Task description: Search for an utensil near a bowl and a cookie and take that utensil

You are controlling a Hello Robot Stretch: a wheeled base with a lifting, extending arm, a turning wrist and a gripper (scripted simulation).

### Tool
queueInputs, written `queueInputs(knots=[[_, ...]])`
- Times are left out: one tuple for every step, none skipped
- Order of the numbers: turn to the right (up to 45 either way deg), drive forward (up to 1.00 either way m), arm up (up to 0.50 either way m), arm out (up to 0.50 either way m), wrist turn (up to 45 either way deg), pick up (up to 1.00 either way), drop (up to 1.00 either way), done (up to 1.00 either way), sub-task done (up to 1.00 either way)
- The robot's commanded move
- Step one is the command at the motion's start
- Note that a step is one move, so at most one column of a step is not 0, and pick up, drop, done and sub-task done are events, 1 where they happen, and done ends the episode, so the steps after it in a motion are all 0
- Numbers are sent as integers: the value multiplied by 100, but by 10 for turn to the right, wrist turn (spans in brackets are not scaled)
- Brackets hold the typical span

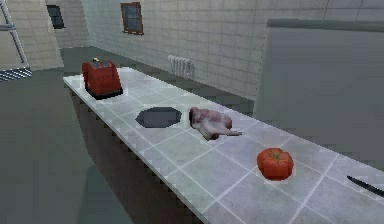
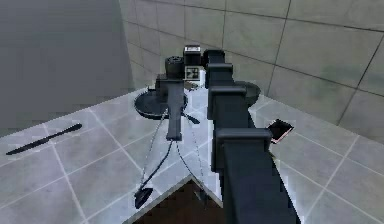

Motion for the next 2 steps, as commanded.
queueInputs(knots=[[0,0,0,0,450,0,0,0,0],[0,0,0,0,450,0,0,0,0]])
